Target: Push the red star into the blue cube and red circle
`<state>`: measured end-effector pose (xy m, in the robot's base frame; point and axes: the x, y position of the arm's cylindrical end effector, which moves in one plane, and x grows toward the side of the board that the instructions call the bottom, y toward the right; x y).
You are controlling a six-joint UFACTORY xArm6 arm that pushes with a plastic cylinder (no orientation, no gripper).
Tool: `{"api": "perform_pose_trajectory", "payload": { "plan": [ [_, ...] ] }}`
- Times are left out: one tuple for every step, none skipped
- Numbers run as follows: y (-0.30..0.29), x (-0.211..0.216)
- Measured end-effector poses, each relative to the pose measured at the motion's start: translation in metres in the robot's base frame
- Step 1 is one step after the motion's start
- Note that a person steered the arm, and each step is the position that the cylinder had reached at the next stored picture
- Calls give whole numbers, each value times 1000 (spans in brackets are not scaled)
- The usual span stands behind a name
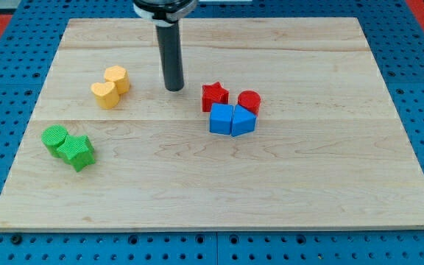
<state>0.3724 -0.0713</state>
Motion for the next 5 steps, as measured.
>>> {"api": "perform_pose_trajectory", "payload": {
  "plan": [
    [37, 19],
    [44, 24],
    [45, 25],
    [56, 25],
    [54, 21]
  ]
}}
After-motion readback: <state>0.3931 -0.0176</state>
